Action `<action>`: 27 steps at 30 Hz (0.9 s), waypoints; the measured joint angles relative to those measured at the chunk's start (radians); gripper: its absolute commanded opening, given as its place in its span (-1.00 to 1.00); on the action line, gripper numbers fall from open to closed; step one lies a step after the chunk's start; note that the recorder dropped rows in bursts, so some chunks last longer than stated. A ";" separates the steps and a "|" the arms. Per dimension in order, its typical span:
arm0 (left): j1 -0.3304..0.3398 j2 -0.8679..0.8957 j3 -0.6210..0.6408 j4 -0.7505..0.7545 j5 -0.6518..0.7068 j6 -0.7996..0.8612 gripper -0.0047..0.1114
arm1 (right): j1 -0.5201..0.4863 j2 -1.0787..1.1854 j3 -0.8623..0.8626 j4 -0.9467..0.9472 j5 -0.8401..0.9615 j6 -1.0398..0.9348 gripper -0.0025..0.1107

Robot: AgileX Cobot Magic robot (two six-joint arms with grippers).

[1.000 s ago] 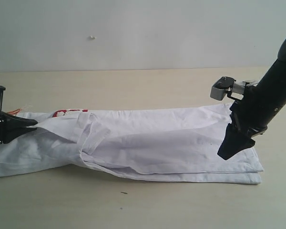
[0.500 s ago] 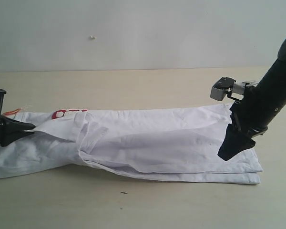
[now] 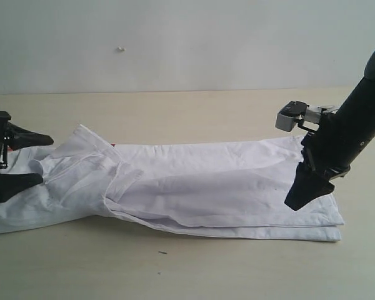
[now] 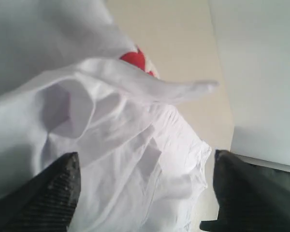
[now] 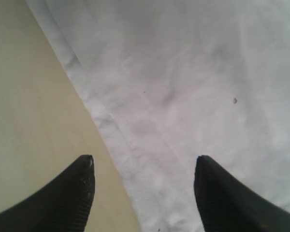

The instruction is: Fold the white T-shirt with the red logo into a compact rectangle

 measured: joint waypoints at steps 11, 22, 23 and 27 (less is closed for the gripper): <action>0.000 0.000 -0.023 0.133 0.131 0.008 -0.89 | 0.000 0.000 0.000 0.012 0.001 0.000 0.09; -0.066 0.000 -0.023 0.364 -0.094 -0.053 -0.92 | 0.000 0.000 0.000 0.012 0.005 0.000 0.09; -0.055 0.000 -0.023 0.359 -0.125 -0.053 -0.92 | 0.000 0.000 0.000 0.012 0.007 0.000 0.09; -0.014 -0.006 -0.023 0.299 -0.177 -0.018 -0.92 | 0.000 0.000 0.000 0.016 0.007 0.000 0.09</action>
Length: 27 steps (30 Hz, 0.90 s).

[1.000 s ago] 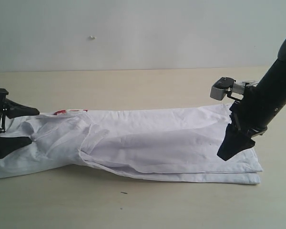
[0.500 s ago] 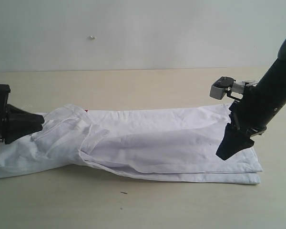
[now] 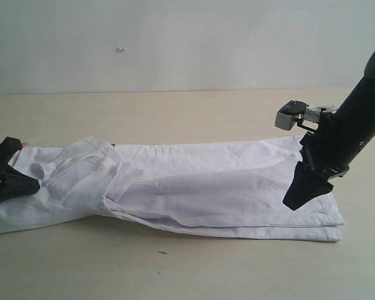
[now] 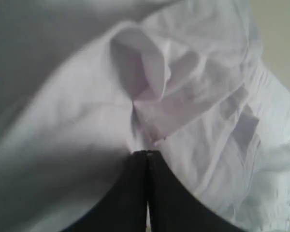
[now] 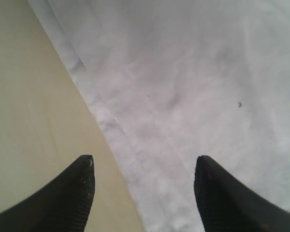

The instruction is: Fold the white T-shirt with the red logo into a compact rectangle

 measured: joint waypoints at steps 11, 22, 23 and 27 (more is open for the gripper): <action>0.021 -0.006 -0.025 -0.087 -0.076 0.074 -0.92 | 0.000 0.000 0.000 0.004 0.002 0.000 0.09; -0.095 0.047 -0.064 -0.077 -0.135 0.077 -0.92 | 0.000 0.000 0.000 0.004 0.004 0.000 0.09; -0.107 0.051 -0.064 -0.075 -0.152 0.077 -0.92 | 0.000 0.000 0.000 0.004 0.004 0.000 0.09; -0.119 0.054 -0.066 -0.070 -0.199 0.077 -0.92 | 0.000 0.000 0.000 0.004 0.004 0.000 0.09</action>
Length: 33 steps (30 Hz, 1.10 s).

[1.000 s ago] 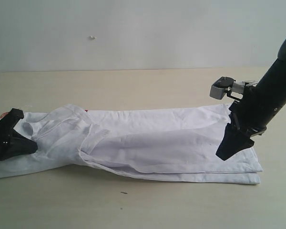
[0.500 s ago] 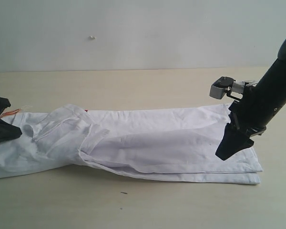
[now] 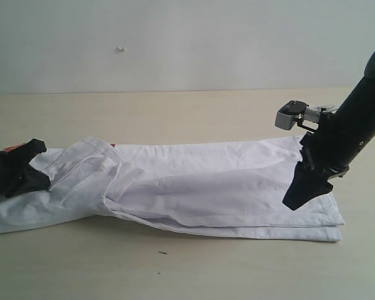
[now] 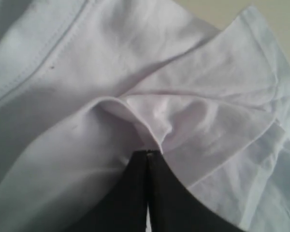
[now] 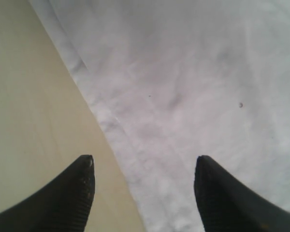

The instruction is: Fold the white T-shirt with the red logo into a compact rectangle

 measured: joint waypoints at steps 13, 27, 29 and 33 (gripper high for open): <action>-0.002 0.000 -0.020 0.120 0.168 0.049 0.20 | 0.000 0.000 0.000 0.000 -0.001 -0.004 0.09; 0.057 -0.022 -0.027 0.298 0.261 -0.116 0.02 | 0.000 0.000 0.000 0.000 0.004 -0.004 0.09; 0.069 -0.029 -0.031 0.353 0.259 -0.167 0.09 | 0.000 0.000 0.000 0.000 0.006 -0.004 0.09; 0.080 -0.031 -0.033 0.380 0.233 -0.199 0.13 | 0.000 0.000 0.000 0.000 0.006 -0.004 0.09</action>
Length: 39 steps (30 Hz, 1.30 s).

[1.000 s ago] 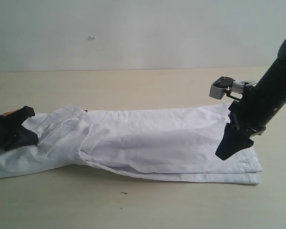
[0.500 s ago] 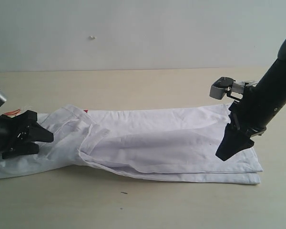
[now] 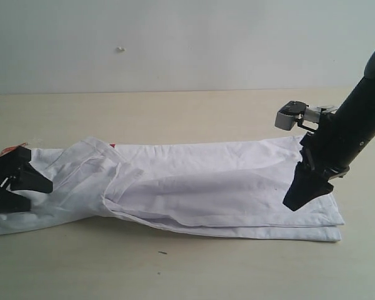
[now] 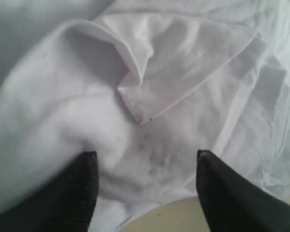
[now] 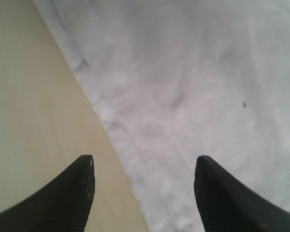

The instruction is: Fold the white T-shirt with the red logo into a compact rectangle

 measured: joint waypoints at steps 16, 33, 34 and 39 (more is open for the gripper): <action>-0.029 0.003 -0.002 -0.241 -0.147 0.137 0.12 | 0.000 0.000 0.000 0.000 0.002 0.000 0.09; -0.119 0.136 -0.044 -0.502 -0.035 0.287 -0.10 | 0.000 0.000 0.000 0.000 0.004 0.000 0.09; -0.121 0.137 -0.044 -0.517 -0.022 0.291 -0.13 | 0.000 0.000 0.000 0.000 0.004 0.000 0.09; -0.120 0.137 -0.069 -0.576 0.029 0.301 -0.14 | 0.000 0.000 0.000 0.000 0.006 0.000 0.09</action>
